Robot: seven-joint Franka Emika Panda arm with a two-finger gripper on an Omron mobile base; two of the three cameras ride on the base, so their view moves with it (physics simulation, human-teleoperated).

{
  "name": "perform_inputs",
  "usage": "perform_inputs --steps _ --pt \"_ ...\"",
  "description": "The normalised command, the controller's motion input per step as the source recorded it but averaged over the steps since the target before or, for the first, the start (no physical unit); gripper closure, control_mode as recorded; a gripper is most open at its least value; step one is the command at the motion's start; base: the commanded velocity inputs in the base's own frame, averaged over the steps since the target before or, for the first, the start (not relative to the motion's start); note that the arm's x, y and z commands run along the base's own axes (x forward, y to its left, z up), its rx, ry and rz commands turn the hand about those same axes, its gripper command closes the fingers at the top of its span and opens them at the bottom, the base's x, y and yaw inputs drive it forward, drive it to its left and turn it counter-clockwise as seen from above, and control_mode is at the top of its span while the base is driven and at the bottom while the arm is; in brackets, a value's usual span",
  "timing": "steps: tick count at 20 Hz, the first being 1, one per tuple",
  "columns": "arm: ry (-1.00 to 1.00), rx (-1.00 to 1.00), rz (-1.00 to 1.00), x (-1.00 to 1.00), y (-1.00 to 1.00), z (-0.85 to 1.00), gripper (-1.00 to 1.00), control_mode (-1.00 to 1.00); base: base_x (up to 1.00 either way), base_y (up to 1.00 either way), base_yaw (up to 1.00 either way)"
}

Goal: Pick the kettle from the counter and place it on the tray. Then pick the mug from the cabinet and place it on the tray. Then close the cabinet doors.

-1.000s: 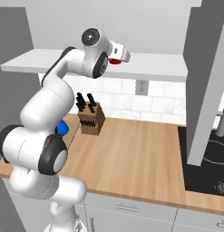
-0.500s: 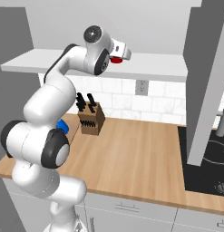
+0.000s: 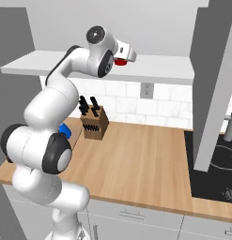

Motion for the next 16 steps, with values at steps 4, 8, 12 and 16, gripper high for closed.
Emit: perform_inputs --steps 4,8,12,16 --pt "0.00 0.00 -0.05 0.00 0.00 0.00 -1.00 -1.00 0.00 0.00 0.00" --pt "0.00 0.00 -0.04 -0.03 0.00 0.01 -1.00 -1.00 0.00 0.00 0.00" --pt "0.00 0.00 -0.02 -0.08 0.00 0.03 -1.00 -1.00 0.00 0.00 0.00" --pt "0.00 0.00 -0.02 -0.10 0.00 0.00 -1.00 -1.00 0.00 0.00 0.00"
